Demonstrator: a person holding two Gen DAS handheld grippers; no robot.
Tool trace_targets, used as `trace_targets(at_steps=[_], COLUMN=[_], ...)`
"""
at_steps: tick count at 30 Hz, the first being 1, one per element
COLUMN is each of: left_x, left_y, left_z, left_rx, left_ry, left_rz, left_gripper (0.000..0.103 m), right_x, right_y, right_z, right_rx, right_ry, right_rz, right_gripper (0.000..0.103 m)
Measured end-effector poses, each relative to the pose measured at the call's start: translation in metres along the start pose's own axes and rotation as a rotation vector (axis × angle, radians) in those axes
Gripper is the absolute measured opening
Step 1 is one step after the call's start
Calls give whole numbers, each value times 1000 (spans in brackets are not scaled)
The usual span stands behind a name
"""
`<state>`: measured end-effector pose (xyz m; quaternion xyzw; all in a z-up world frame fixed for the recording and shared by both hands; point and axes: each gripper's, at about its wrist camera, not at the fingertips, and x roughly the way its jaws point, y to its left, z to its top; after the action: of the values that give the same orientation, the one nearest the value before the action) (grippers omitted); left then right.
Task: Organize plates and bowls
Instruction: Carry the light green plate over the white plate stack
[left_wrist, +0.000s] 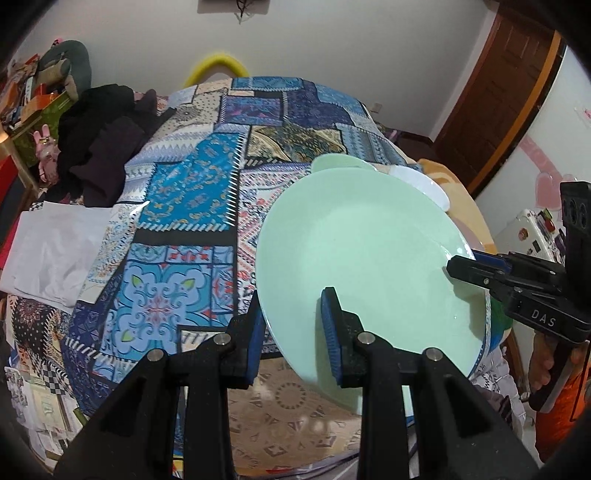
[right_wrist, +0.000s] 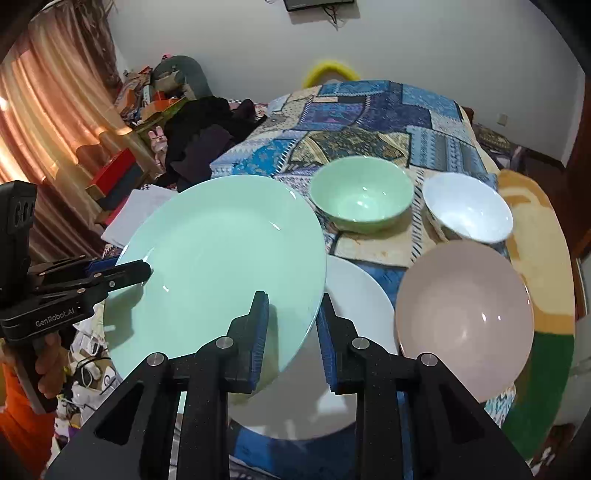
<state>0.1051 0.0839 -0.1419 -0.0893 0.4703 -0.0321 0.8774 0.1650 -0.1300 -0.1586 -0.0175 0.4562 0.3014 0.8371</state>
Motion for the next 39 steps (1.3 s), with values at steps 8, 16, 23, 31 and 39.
trace_targets(at_steps=[8, 16, 23, 31, 39], left_x=[21, 51, 73, 94, 106], left_y=[-13, -18, -20, -26, -27], left_z=[-8, -16, -21, -25, -28], left_rx=[12, 0, -2, 21, 36], left_ry=[48, 113, 165, 215, 231], left_rz=[1, -6, -9, 5, 23], left_gripper=[30, 30, 30, 30, 29], right_x=[10, 23, 30, 32, 34], right_y=[-15, -33, -40, -48, -50], right_z=[-18, -33, -42, -46, -47], right_rx=[35, 78, 96, 114, 120], right_ry=[31, 73, 107, 122, 126], right_rz=[0, 3, 3, -4, -1], right_gripper=[24, 24, 24, 24, 24])
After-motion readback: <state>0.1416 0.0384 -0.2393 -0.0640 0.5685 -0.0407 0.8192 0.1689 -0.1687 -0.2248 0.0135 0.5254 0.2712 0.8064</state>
